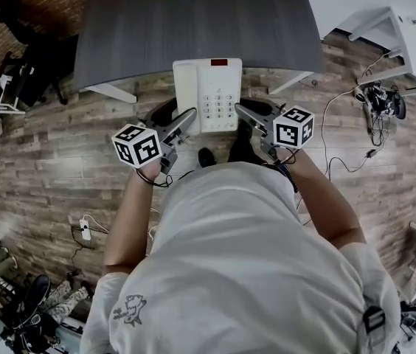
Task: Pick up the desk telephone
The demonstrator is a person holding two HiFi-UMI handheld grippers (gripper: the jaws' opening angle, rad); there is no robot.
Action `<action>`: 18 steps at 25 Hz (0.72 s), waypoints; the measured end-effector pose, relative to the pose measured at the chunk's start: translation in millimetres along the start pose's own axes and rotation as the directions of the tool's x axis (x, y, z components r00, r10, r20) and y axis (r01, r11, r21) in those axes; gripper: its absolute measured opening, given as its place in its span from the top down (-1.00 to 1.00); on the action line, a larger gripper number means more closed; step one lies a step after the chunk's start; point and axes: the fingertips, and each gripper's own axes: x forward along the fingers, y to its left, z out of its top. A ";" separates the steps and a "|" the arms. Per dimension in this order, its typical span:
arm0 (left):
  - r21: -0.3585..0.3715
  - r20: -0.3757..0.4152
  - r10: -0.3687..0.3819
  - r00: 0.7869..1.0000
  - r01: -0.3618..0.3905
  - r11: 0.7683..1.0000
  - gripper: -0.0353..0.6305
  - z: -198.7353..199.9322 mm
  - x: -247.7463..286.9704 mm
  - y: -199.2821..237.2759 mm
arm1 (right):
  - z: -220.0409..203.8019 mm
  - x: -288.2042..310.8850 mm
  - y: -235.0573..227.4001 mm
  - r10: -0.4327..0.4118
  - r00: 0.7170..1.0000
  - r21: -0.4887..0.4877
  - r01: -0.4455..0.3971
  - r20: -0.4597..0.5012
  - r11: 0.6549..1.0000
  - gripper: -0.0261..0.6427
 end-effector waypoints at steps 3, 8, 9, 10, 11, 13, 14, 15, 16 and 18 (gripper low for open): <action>-0.014 -0.005 -0.005 1.000 0.005 1.000 -0.03 -2.3 1.2 0.0 | 1.5 -2.0 -0.4 -0.011 1.000 0.000 0.011 0.004 1.000 0.70; -0.023 -0.002 -0.011 1.000 0.011 1.000 -0.03 -2.1 0.4 -0.8 | 2.1 -3.7 1.5 -0.012 1.000 -0.004 0.012 0.005 1.000 0.70; -0.022 -0.002 -0.011 1.000 0.011 1.000 -0.03 -1.8 0.2 -1.4 | 2.5 -4.1 1.9 -0.012 1.000 -0.004 0.012 0.006 1.000 0.70; -0.022 -0.002 -0.011 1.000 0.011 1.000 -0.03 -1.5 0.1 -1.6 | 3.0 -4.3 2.3 -0.012 1.000 -0.005 0.012 0.008 1.000 0.70; -0.022 -0.001 -0.011 1.000 0.011 1.000 -0.03 -1.0 0.1 -1.4 | 3.6 -4.0 2.4 -0.011 1.000 -0.007 0.011 0.009 1.000 0.70; -0.020 0.003 -0.011 1.000 0.011 1.000 -0.03 0.3 0.4 -0.8 | 4.6 -2.9 2.2 -0.009 1.000 -0.008 0.009 0.013 1.000 0.70; -0.019 0.005 -0.011 1.000 0.011 1.000 -0.03 0.3 0.6 -0.9 | 4.1 -2.9 2.1 -0.008 1.000 -0.006 0.009 0.014 1.000 0.70; -0.020 0.007 -0.011 1.000 0.011 1.000 -0.02 -0.3 0.6 -1.2 | 3.0 -3.3 2.2 -0.008 1.000 -0.002 0.008 0.015 1.000 0.70; -0.022 0.008 -0.010 1.000 0.010 1.000 -0.02 -1.0 0.2 -1.5 | 1.8 -3.8 2.6 -0.008 1.000 0.001 0.008 0.014 1.000 0.70; -0.024 0.012 -0.007 1.000 0.007 1.000 -0.02 -0.9 -1.4 -2.3 | 1.4 -4.3 3.7 -0.006 1.000 -0.001 0.006 0.012 1.000 0.70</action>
